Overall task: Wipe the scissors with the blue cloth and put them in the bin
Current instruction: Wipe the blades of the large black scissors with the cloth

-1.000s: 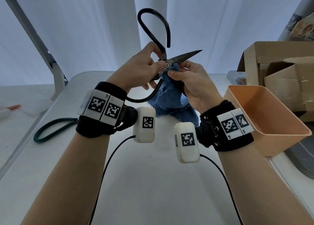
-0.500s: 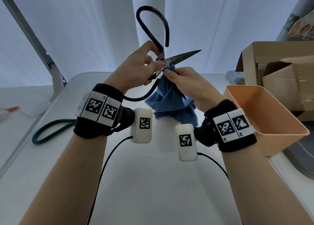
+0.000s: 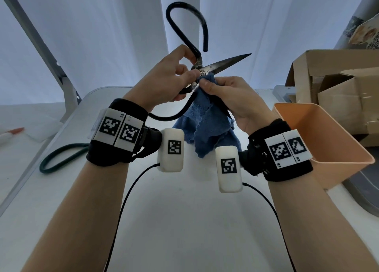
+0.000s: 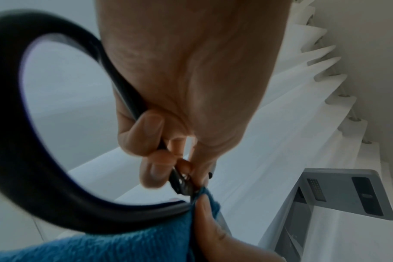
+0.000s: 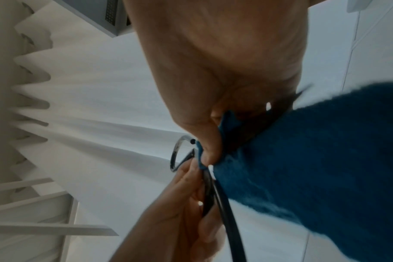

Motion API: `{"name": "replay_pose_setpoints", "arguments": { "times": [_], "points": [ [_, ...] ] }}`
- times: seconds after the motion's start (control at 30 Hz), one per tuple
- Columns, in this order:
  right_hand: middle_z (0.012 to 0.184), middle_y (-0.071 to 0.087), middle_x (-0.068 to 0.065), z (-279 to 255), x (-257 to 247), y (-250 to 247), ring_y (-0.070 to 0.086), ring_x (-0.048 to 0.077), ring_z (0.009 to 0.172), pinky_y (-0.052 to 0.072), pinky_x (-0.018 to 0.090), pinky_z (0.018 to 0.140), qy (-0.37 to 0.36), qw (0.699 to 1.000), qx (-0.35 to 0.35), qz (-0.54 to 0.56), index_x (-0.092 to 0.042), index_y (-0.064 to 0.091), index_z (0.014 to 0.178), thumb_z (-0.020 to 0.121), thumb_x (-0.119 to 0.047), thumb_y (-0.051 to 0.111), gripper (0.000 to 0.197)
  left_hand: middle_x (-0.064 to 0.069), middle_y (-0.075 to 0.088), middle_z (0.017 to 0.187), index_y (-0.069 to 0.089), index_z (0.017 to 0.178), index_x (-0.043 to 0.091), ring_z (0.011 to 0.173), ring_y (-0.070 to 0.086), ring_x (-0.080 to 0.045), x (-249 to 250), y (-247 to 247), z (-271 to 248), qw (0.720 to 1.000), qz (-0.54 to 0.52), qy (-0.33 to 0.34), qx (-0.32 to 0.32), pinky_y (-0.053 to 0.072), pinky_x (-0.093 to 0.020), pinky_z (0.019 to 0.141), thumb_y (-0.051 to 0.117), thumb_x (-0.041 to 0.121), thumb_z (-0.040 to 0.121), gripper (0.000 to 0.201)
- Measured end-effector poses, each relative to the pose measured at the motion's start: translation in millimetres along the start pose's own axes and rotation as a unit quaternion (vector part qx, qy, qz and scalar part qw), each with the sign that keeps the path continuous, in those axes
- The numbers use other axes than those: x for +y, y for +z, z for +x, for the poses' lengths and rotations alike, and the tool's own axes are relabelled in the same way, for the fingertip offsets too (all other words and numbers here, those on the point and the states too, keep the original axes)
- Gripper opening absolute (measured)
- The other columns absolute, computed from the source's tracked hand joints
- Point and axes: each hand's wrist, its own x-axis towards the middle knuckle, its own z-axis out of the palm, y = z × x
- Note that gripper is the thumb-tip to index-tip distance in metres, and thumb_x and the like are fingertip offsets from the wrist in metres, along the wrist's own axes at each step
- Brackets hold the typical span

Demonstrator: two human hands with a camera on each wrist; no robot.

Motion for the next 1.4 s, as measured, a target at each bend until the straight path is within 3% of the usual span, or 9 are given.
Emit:
{"name": "replay_pose_setpoints", "arguments": {
  "times": [0.17,0.3,0.43,0.67,0.8,0.97,1.17,1.27,1.4],
  "points": [
    [0.097,0.074,0.011,0.2,-1.4,-5.1,0.069,0.015,0.081,0.058,0.023,0.077,0.023,0.999,-0.034,-0.013,-0.003,0.073,0.107,0.096,-0.010,0.061,0.018,-0.009,0.052,0.080,0.050,0.119,0.019,0.063,0.047,-0.023,-1.2,-1.8,-1.7,1.000,0.015,-0.004,-0.020,0.040,-0.033,0.056,0.056,0.020,0.101,0.019],
    [0.092,0.074,0.007,-0.3,0.5,-2.5,0.069,0.009,0.075,0.053,0.016,0.065,0.014,0.999,-0.018,-0.027,-0.005,0.075,0.105,0.096,-0.018,0.063,0.020,-0.009,0.052,0.079,0.050,0.118,0.018,0.063,0.046,-0.024,-1.6,-1.4,-1.3,1.000,0.012,-0.010,-0.012,0.041,-0.032,0.055,0.056,0.020,0.101,0.019],
    [0.083,0.073,0.007,-0.5,2.6,2.2,0.069,0.011,0.071,0.053,0.019,0.063,0.004,1.000,0.010,-0.011,0.002,0.074,0.100,0.092,-0.028,0.069,0.031,-0.011,0.050,0.078,0.051,0.119,0.014,0.062,0.044,-0.023,-1.3,-2.4,-0.9,1.000,0.004,-0.014,-0.007,0.039,-0.028,0.050,0.055,0.021,0.101,0.019],
    [0.094,0.072,0.008,-0.7,0.6,0.2,0.067,0.011,0.075,0.052,0.016,0.063,0.028,0.998,-0.031,-0.038,-0.002,0.072,0.107,0.100,-0.014,0.056,0.021,-0.010,0.055,0.079,0.052,0.116,0.017,0.061,0.048,-0.023,-4.5,-2.7,-0.4,0.999,0.020,-0.022,-0.011,0.041,-0.031,0.054,0.058,0.021,0.100,0.017],
    [0.084,0.073,0.003,-2.3,0.7,1.9,0.067,0.007,0.069,0.051,0.015,0.060,0.020,0.999,-0.002,-0.036,-0.006,0.074,0.099,0.098,-0.018,0.060,0.018,-0.011,0.056,0.079,0.052,0.114,0.018,0.059,0.049,-0.022,-2.7,-1.2,-0.3,1.000,0.023,-0.009,0.001,0.042,-0.029,0.051,0.058,0.022,0.099,0.016],
    [0.084,0.074,0.017,-0.1,-1.8,6.1,0.068,0.019,0.072,0.059,0.038,0.076,0.020,0.999,0.041,-0.026,-0.001,0.073,0.088,0.091,-0.035,0.070,0.034,-0.002,0.058,0.069,0.053,0.114,0.012,0.061,0.047,-0.019,-0.7,-3.6,0.6,1.000,0.004,-0.008,0.026,0.043,-0.023,0.049,0.057,0.021,0.100,0.017],
    [0.087,0.071,0.008,-2.2,-3.3,4.6,0.067,0.012,0.070,0.051,0.018,0.060,0.029,0.999,-0.021,-0.020,0.000,0.071,0.102,0.098,-0.011,0.057,0.018,-0.002,0.053,0.067,0.053,0.112,0.013,0.061,0.048,-0.023,-2.6,-4.8,-0.2,1.000,0.020,-0.013,0.015,0.045,-0.030,0.053,0.060,0.021,0.099,0.016],
    [0.088,0.072,0.009,-2.1,-3.3,2.7,0.067,0.013,0.072,0.052,0.019,0.062,0.026,0.999,-0.011,-0.020,0.000,0.072,0.104,0.097,-0.014,0.059,0.020,-0.007,0.055,0.073,0.053,0.111,0.014,0.059,0.049,-0.023,-1.4,-2.9,-0.4,1.000,0.021,-0.002,0.017,0.045,-0.031,0.053,0.060,0.021,0.098,0.016],
    [0.086,0.075,0.014,-0.9,-2.1,7.3,0.068,0.017,0.074,0.057,0.029,0.073,0.019,0.999,0.025,-0.014,-0.004,0.073,0.091,0.094,-0.029,0.066,0.026,0.003,0.057,0.065,0.053,0.113,0.012,0.057,0.051,-0.023,-0.4,-3.5,0.1,0.999,0.014,0.003,0.037,0.044,-0.032,0.054,0.059,0.021,0.099,0.017]
  ]
}}
